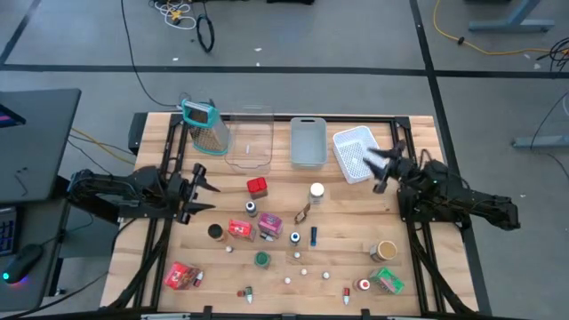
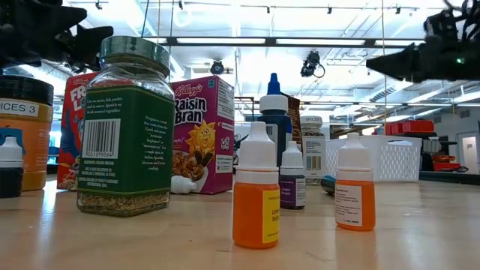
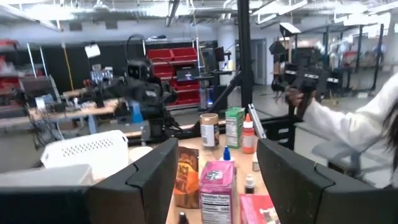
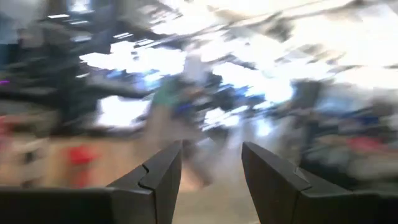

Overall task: Pick & Place Kitchen Items
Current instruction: Put the top red cereal box into the transparent bin

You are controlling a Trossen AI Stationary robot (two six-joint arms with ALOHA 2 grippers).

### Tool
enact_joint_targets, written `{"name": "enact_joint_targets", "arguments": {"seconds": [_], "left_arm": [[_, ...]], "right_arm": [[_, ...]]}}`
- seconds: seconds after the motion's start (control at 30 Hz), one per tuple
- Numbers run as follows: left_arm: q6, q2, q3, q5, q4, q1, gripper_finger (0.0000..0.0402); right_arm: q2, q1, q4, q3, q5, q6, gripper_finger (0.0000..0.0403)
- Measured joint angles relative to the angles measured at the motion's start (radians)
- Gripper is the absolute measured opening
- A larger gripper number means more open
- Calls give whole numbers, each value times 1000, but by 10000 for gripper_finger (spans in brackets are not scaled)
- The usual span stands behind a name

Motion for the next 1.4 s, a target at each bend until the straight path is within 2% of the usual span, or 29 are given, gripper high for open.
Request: {"name": "enact_joint_targets", "arguments": {"seconds": [0.13,0.23,0.33,0.47,0.6,0.67,0.9,1.03,1.17,1.4], "left_arm": [[-18,0,0,-47,18,0,229],[-20,0,0,-123,61,0,229],[-33,0,0,-180,99,0,229],[-85,25,0,-153,153,0,229],[-72,117,11,-148,212,0,229],[-72,188,38,-174,236,0,229],[-64,483,177,-127,250,-1,229],[-64,648,229,-113,251,-12,229],[-86,780,250,-49,248,-38,229],[-96,916,251,-23,248,-102,229]], "right_arm": [[0,0,197,0,194,-102,178],[0,0,366,0,289,-178,178],[0,0,422,0,309,19,178],[3,0,433,0,192,224,178],[43,0,543,0,-98,335,178],[96,1,611,1,-171,369,178],[330,1,608,37,-142,472,178],[475,1,586,98,-234,531,178],[606,1,574,132,-294,568,178],[739,1,600,134,-190,569,178]]}}
